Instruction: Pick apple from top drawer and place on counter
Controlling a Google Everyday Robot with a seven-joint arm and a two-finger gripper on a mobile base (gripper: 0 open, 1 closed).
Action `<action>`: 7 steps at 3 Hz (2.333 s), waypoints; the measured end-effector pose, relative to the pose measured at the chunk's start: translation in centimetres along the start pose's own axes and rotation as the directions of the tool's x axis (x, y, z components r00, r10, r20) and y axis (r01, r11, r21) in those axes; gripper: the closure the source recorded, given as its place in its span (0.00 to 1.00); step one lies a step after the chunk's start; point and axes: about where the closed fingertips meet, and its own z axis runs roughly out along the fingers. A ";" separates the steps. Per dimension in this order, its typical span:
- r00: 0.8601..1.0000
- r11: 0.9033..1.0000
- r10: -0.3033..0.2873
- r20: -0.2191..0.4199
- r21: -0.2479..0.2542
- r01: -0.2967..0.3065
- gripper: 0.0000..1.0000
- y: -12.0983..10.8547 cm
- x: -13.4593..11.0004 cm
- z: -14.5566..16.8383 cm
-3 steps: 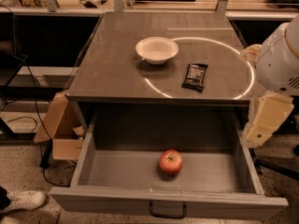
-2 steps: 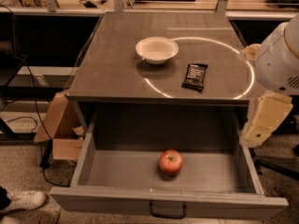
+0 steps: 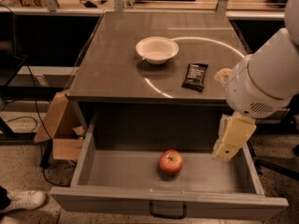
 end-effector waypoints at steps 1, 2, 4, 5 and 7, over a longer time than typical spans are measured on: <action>1.000 1.000 0.000 0.000 0.000 0.000 0.00 0.0 0.0 0.0; 0.999 0.998 -0.028 -0.026 0.053 0.029 0.00 -0.5 -1.0 3.9; 0.999 1.000 -0.019 -0.029 0.012 0.019 0.00 1.6 -0.9 7.5; 0.999 1.000 -0.019 -0.029 0.012 0.019 0.00 1.6 -0.9 7.6; 1.000 1.000 0.000 -0.020 0.009 0.000 0.00 1.3 -1.8 11.6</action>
Offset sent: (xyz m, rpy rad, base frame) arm 0.0192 0.0177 -0.0378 -0.0389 -0.0752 -0.0191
